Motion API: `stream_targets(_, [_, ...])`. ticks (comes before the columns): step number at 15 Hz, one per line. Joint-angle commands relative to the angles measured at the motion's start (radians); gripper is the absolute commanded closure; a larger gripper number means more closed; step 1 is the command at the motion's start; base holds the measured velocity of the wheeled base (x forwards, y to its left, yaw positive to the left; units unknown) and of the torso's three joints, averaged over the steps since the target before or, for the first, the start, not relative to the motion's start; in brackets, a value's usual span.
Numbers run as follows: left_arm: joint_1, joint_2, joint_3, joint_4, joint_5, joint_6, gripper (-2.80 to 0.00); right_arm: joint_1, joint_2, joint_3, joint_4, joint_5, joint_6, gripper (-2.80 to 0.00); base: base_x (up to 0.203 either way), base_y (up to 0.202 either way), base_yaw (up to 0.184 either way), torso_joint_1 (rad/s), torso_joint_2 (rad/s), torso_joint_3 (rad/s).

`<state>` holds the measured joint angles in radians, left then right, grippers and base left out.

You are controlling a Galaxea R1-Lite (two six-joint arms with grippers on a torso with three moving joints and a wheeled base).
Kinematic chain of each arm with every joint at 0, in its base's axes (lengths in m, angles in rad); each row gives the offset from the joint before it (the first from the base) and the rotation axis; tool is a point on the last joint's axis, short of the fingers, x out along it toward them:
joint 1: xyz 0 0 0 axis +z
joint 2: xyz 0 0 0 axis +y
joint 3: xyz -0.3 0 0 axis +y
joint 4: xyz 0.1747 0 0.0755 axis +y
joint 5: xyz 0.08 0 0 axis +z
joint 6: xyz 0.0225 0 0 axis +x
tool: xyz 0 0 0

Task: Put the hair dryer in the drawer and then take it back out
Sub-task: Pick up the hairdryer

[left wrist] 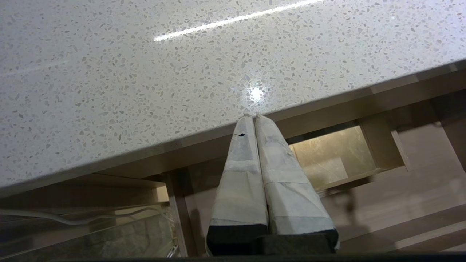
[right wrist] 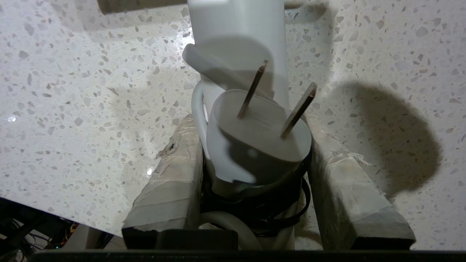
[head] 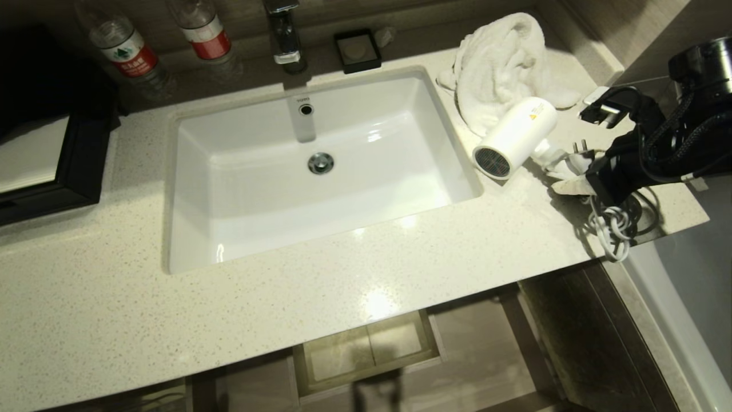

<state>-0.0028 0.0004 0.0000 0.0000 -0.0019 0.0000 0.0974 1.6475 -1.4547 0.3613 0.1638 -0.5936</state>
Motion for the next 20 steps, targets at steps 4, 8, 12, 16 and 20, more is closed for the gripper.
stream_targets(4, [0.001,0.0,0.001,0.0,0.0,0.0,0.0,-0.005,-0.085,0.005,0.0,0.003,0.001,0.0,0.0,0.0,0.0,0.0,0.0,0.0])
stream_targets(8, [0.001,0.0,0.0,0.0,0.0,0.0,0.0,-0.006,-0.148,0.005,0.0,0.003,0.007,0.0,0.0,0.0,0.0,0.0,0.0,0.0])
stream_targets(12, [0.0,0.0,0.0,0.0,0.0,0.0,0.0,-0.006,-0.216,0.027,0.006,0.001,0.051,0.0,0.0,0.0,0.0,0.0,0.0,0.0])
stream_targets(16, [0.0,0.0,0.0,0.0,0.0,0.0,0.0,-0.005,-0.284,0.076,0.0,0.0,0.055,0.0,0.0,0.0,0.0,0.0,0.0,0.0])
stream_targets(20, [0.001,0.0,0.0,0.0,0.0,0.0,0.0,-0.005,-0.381,0.142,-0.035,-0.003,0.062,0.0,0.0,0.0,0.0,0.0,0.0,0.0])
